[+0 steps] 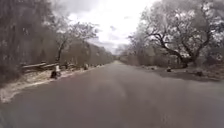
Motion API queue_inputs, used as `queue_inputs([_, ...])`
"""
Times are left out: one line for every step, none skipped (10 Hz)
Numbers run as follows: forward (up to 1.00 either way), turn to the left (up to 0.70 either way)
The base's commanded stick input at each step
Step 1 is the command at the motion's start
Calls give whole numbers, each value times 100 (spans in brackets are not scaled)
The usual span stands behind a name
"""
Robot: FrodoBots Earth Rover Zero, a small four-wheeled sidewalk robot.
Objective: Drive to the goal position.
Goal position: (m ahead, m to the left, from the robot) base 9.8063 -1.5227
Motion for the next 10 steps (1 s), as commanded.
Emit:
queue_inputs([70, 0])
queue_inputs([70, 0])
queue_inputs([70, 0])
queue_inputs([70, 0])
queue_inputs([70, 0])
queue_inputs([70, 0])
queue_inputs([70, 0])
queue_inputs([70, 0])
queue_inputs([70, 0])
queue_inputs([70, 0])
